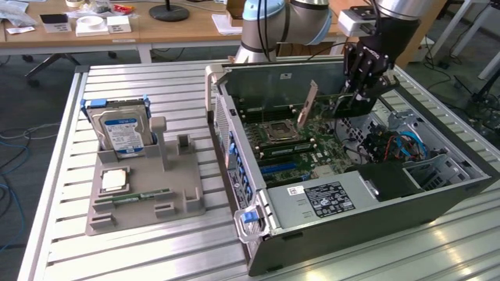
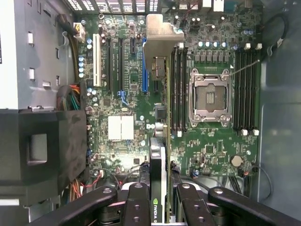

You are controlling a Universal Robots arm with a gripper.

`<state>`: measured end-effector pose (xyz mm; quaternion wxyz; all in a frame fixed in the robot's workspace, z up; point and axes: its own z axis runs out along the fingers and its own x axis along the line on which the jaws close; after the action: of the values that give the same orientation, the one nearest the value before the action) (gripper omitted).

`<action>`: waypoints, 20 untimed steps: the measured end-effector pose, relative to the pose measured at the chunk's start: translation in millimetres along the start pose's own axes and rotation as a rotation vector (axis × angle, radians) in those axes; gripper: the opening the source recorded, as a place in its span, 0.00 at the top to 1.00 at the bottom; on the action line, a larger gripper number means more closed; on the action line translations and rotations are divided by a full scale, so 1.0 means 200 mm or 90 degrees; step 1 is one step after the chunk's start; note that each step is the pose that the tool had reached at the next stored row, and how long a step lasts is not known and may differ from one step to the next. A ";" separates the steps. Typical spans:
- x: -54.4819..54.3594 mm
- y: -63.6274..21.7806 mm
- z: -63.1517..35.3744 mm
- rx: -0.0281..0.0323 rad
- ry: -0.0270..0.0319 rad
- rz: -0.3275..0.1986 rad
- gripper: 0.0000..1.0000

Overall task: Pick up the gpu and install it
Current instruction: 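Insert the gpu into the slot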

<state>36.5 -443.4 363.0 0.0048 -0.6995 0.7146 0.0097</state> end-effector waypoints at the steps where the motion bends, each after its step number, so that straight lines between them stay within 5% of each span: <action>1: 0.00 0.008 0.004 0.0004 0.0000 0.000 0.73; 8: 0.00 0.068 0.018 0.0011 0.0003 0.000 0.73; 20: 0.00 0.071 0.025 0.0011 0.0003 0.000 0.73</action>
<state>22.3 -443.2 358.2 0.0052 -0.6995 0.7146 0.0090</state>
